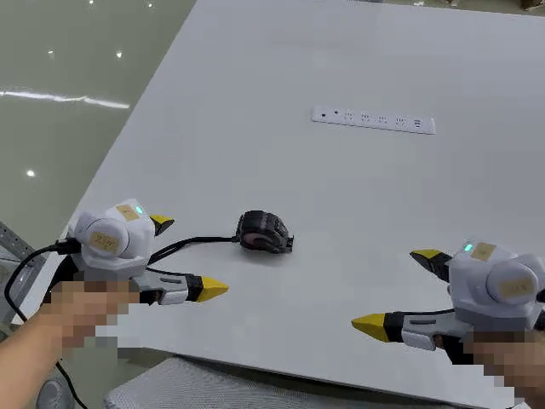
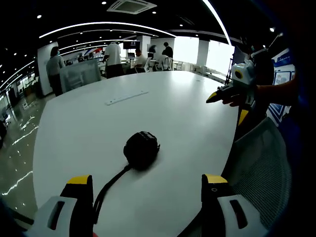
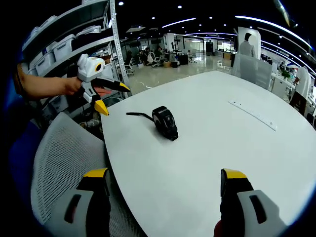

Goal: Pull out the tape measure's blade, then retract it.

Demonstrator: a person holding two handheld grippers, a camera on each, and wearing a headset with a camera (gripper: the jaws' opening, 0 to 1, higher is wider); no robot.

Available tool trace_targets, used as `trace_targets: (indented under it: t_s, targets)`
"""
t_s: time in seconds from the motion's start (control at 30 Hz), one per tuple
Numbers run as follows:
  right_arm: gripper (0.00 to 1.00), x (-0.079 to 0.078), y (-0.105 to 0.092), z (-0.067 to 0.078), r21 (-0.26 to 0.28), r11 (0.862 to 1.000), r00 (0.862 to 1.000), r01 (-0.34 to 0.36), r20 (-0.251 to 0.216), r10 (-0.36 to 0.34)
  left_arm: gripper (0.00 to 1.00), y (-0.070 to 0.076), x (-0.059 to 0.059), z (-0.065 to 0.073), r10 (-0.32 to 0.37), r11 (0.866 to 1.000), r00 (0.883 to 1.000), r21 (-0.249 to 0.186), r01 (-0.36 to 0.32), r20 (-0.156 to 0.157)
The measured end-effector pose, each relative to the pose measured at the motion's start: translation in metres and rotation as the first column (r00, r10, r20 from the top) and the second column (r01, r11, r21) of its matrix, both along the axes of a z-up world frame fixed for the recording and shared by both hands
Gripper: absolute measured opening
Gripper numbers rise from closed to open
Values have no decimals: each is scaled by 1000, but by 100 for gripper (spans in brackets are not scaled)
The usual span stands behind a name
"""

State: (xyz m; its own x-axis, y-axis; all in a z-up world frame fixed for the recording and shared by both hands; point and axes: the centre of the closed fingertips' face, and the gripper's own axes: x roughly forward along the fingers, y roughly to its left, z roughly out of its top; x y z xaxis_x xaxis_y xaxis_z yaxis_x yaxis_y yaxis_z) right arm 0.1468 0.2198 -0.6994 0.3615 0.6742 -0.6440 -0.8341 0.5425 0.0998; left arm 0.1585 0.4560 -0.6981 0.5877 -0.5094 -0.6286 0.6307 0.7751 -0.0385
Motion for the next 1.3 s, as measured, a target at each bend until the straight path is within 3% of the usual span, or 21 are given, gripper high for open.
trace_targets:
  t_s: [0.27,0.5,0.87,1.1,1.3]
  targets:
    - [88,10,21,-4,-9,997,997,-75,4,75,86,-14,23,4,-58,998,998,8,58,17]
    - [88,19,36,-14,-42,987,988,-153,4,153,85,-30,35,-6,-140,990,990,36,139,7]
    - [83,38,52,-31,-87,968,971,-237,8,239,82,-46,53,-21,-242,966,970,91,242,-11]
    - [80,52,61,-45,-108,956,961,-274,7,277,81,-54,64,-31,-309,942,950,128,311,-39]
    - [78,53,77,-55,-112,935,941,-335,0,337,80,-63,70,-40,-353,922,934,147,358,-58]
